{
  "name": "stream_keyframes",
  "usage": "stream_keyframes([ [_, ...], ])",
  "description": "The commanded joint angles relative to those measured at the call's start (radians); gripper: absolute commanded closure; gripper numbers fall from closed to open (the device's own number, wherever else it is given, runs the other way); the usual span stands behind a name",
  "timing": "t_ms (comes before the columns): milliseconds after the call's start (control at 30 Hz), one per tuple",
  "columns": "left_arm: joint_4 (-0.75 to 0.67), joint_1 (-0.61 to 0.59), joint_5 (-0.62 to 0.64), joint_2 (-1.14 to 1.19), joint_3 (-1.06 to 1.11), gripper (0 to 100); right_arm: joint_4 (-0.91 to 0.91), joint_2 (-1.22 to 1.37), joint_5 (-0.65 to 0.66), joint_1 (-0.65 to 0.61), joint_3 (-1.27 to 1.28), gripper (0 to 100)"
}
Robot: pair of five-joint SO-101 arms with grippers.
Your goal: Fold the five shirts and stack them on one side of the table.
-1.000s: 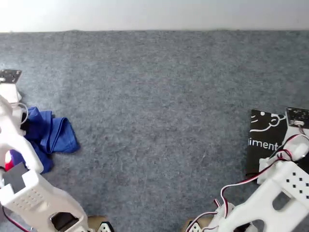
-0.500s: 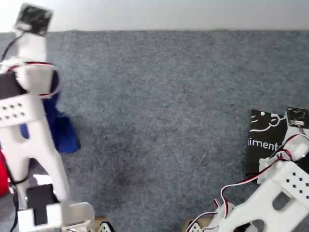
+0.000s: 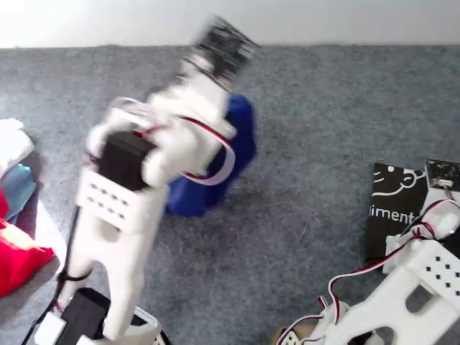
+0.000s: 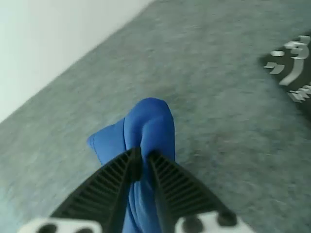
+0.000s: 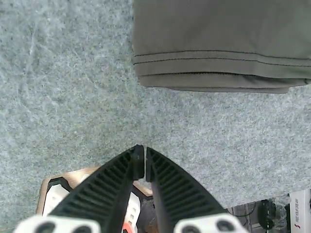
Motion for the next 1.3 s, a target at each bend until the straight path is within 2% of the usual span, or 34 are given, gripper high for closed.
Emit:
stream_keyframes([
  [0, 0.021, 0.080, -0.043, -0.052, -0.035, 99, 0.044, -0.018, -0.006, 0.012, -0.005, 99.0],
  [133, 0.172, 0.081, -0.143, -0.057, 0.021, 99, 0.044, -0.018, -0.003, 0.012, -0.005, 99.0],
  [233, 0.176, 0.044, -0.140, -0.083, 0.194, 99, 0.044, -0.018, -0.003, 0.007, -0.005, 99.0],
  [400, 0.173, -0.054, -0.141, -0.184, 0.441, 83, 0.042, -0.018, -0.002, -0.005, -0.005, 99.0],
  [533, 0.173, -0.229, -0.184, -0.290, 0.544, 83, 0.042, -0.018, -0.002, -0.119, -0.005, 99.0],
  [767, 0.172, -0.598, -0.261, -0.419, 0.593, 83, -0.002, 0.005, -0.009, -0.490, 0.000, 99.0],
  [967, 0.172, -0.916, -0.255, -0.436, 0.593, 83, -0.105, 0.211, -0.061, -0.685, -0.005, 98.7],
  [1033, 0.172, -0.991, -0.255, -0.436, 0.593, 83, -0.133, 0.306, -0.075, -0.719, -0.006, 95.4],
  [1100, 0.172, -1.045, -0.255, -0.437, 0.593, 83, -0.136, 0.392, -0.077, -0.743, -0.006, 87.7],
  [1200, 0.172, -1.091, -0.255, -0.437, 0.593, 83, -0.125, 0.476, -0.078, -0.776, -0.017, 76.2],
  [1267, 0.172, -1.105, -0.255, -0.437, 0.593, 83, -0.133, 0.506, -0.077, -0.797, -0.037, 74.1],
])
